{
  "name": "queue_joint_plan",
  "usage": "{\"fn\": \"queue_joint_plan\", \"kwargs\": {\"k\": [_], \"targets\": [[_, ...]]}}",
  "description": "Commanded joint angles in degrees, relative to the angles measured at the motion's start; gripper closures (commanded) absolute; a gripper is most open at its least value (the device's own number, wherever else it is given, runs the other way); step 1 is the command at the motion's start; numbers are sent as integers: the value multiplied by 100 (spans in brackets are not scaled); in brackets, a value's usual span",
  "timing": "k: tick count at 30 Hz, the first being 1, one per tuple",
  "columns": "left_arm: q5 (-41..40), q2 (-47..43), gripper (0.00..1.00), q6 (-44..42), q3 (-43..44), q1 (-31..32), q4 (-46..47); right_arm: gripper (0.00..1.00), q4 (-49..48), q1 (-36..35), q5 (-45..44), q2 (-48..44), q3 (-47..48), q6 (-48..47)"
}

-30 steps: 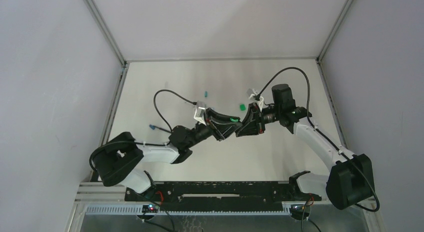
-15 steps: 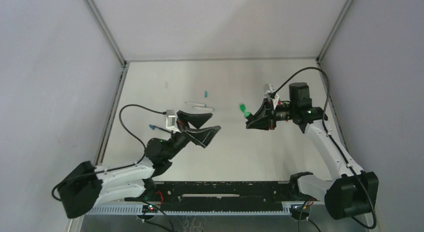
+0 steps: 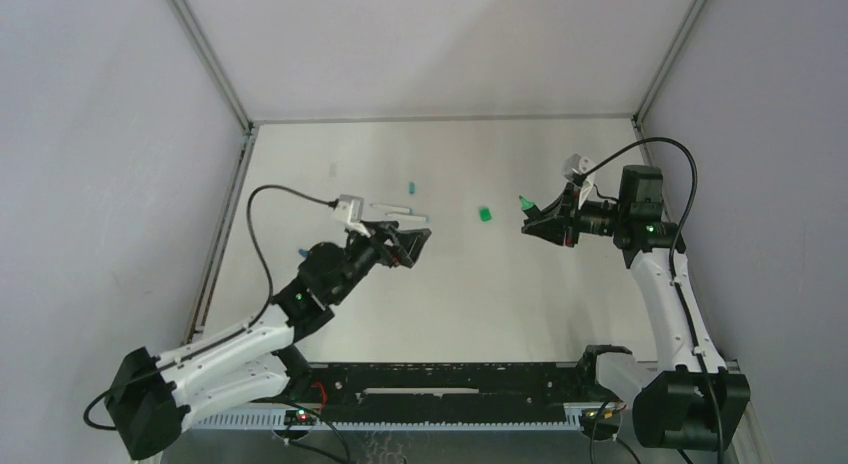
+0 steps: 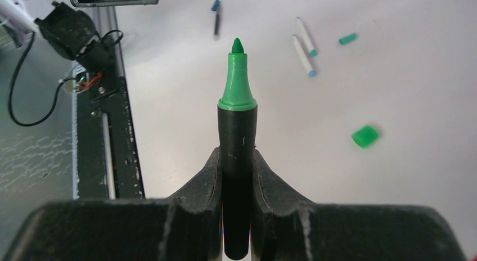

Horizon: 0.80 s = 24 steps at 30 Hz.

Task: Insert the pens into the pen caps
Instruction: Move the pen cap to the center of the board.

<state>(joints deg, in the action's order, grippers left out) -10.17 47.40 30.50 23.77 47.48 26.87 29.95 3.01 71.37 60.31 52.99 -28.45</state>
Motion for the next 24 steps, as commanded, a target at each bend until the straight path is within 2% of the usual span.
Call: {"fn": "queue_joint_plan", "kwargs": {"k": [1, 6, 11, 16, 19, 24], "targets": [[-84, 905, 4, 84, 1216, -150, -1112, 100, -56, 258, -221, 28, 194, -11], [-236, 2426, 14, 648, 2472, -261, -2010, 100, -168, 433, -525, 129, 194, 170], [-26, 3950, 26, 1119, 3847, -301, -2730, 100, -276, 545, -795, 262, 198, 338], [-12, 5578, 39, 1567, 5716, -301, -4165, 100, -342, 634, -916, 288, 195, 441], [-66, 6419, 56, 1731, 6794, -301, -4944, 100, -353, 681, -916, 288, 194, 462], [61, 7321, 56, 1679, 7876, -337, -5237, 100, -375, 727, -868, 304, 195, 497]]}}
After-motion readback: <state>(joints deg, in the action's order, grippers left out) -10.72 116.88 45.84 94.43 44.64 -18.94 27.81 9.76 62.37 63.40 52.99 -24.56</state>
